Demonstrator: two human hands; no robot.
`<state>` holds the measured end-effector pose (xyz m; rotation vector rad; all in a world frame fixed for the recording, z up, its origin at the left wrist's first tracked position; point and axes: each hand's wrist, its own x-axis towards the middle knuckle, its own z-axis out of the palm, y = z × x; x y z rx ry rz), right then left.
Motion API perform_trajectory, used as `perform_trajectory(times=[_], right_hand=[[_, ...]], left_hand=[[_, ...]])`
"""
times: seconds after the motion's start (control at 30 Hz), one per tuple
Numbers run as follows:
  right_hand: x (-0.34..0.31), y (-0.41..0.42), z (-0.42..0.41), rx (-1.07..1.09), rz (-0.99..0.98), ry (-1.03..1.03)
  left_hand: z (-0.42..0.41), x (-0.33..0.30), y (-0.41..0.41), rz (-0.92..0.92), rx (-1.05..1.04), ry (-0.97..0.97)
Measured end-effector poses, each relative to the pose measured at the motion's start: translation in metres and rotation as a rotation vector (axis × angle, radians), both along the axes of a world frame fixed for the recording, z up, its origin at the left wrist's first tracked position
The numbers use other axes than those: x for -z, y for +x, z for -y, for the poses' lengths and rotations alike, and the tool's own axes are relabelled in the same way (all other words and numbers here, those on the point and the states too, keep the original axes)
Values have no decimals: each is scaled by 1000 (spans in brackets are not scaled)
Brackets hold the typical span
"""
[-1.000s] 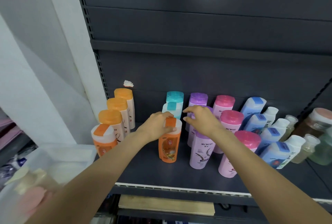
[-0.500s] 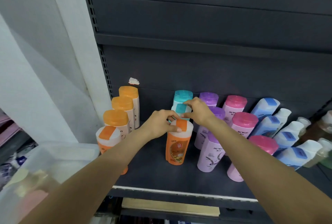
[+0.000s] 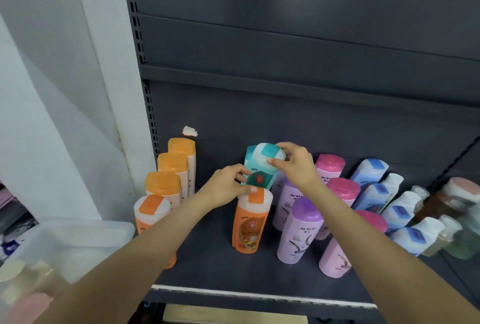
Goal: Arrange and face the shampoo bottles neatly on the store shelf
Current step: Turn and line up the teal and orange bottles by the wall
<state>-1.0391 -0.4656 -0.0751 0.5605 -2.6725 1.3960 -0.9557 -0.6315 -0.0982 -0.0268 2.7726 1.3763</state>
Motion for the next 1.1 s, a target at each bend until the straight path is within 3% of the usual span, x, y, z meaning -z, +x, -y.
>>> perform_trajectory(times=[0.17, 0.5, 0.6, 0.67, 0.77, 0.87, 1.03, 1.1], right_hand=[[-46, 12, -7, -17, -70, -201], [-103, 43, -23, -214, -26, -546], [-101, 44, -34, -161, 91, -556], [-100, 44, -39, -99, 271, -547], [-99, 48, -34, -81, 501, -512], [-97, 50, -22, 21, 527, -538], [-88, 48, -17, 73, 428, -777], [-89, 48, -19, 59, 361, -771]], left_hand=[[12, -24, -8, -117, -114, -56], [29, -69, -6, -320, 13, -63], [25, -75, 3, -416, -63, -296], [21, -78, 7, -500, -151, -529], [18, -80, 8, -532, -178, -713], [15, -77, 7, -543, -171, -848], [23, -70, 10, -706, -148, -730], [34, -73, 9, -631, -70, -607]])
